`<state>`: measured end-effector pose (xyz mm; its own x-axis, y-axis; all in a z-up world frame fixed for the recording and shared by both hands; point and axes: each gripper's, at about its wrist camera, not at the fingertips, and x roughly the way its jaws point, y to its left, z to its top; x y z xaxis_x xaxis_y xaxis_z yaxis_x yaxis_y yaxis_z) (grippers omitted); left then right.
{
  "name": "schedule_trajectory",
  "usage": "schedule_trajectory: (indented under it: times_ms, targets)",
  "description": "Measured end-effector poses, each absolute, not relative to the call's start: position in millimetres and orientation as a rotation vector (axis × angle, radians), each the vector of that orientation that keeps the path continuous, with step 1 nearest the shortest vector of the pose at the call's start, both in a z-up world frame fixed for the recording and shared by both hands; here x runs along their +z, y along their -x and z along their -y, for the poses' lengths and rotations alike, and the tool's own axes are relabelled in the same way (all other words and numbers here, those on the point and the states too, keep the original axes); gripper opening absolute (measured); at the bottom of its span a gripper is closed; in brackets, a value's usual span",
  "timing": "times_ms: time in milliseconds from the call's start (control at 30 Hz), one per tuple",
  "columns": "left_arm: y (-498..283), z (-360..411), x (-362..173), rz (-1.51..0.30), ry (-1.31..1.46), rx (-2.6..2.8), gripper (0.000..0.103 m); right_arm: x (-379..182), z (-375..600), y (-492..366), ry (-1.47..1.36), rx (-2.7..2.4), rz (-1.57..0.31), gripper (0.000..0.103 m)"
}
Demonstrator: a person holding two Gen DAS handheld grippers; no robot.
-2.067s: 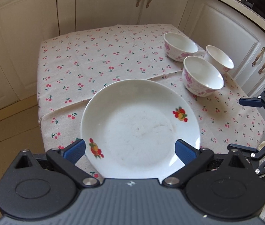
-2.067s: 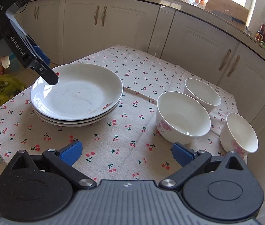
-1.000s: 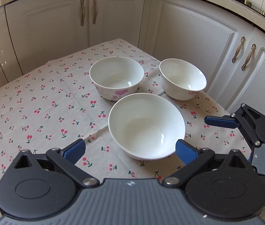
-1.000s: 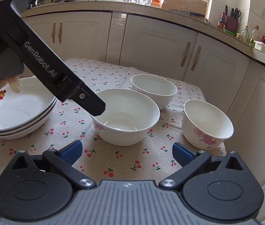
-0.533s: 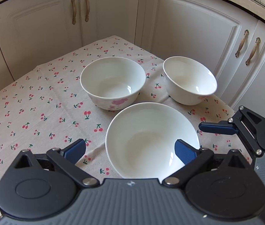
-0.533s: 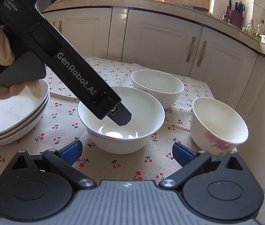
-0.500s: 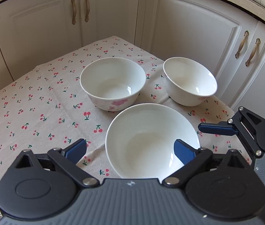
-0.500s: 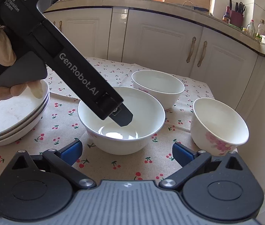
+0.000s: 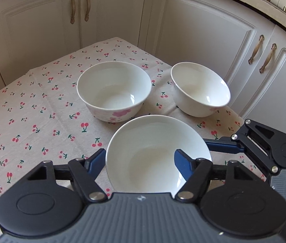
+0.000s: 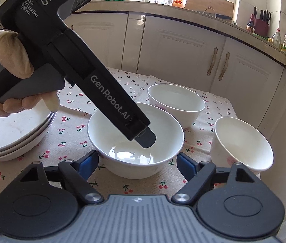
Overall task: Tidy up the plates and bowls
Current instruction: 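Lift and carry the white bowl toward the plate stack with the left tool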
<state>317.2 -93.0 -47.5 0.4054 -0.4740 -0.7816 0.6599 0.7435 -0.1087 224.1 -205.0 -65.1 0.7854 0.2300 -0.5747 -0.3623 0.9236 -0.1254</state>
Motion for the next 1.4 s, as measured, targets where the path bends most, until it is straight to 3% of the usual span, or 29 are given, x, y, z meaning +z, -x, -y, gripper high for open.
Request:
schedule_trajectory:
  times_ms: [533, 1400]
  targets:
    - [-309.6, 90.6, -46.9, -0.919, -0.211, -0.731, 0.070, -61.3, 204.8, -222.0, 0.214, 0.337, -0.597, 0.086]
    - [-202.3, 103.8, -29.8, -0.860, -0.208, -0.801, 0.070, -31.2, 219.7, -122.6, 0.221, 0.317, -0.585, 0.087]
